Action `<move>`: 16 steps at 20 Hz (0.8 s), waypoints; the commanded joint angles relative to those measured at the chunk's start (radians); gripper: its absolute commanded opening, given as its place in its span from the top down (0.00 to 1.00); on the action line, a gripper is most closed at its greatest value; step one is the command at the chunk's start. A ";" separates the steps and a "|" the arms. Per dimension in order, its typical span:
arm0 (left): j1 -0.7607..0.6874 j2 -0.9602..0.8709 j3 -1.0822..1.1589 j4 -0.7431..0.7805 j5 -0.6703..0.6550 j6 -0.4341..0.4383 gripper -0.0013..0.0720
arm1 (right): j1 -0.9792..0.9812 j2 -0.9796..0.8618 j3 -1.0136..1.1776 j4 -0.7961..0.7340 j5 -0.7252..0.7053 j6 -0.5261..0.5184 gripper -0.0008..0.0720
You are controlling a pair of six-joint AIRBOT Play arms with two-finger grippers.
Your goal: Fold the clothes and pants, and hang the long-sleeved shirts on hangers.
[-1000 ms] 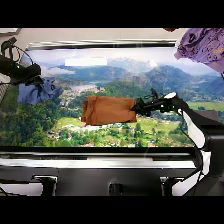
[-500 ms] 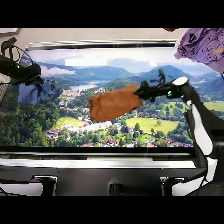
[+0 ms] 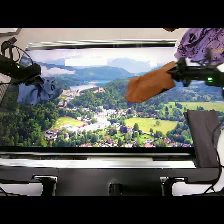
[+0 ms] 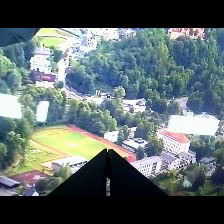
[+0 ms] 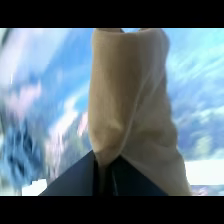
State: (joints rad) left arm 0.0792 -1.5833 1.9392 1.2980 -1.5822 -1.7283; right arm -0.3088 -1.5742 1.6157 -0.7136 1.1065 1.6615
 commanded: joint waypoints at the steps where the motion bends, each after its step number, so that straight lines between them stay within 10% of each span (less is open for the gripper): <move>1: 0.000 0.000 0.000 0.000 0.000 -0.013 0.96 | -0.111 0.061 0.006 -0.089 -0.044 0.109 0.95; 16: 0.000 0.001 0.000 0.000 -0.043 -0.027 0.96 | -0.304 0.236 0.006 -0.544 -0.076 0.599 0.95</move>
State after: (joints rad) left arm 0.0792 -1.5833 1.9392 1.2980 -1.6146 -1.7546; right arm -0.6022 -1.3716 1.6207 -1.1030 1.0058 2.1448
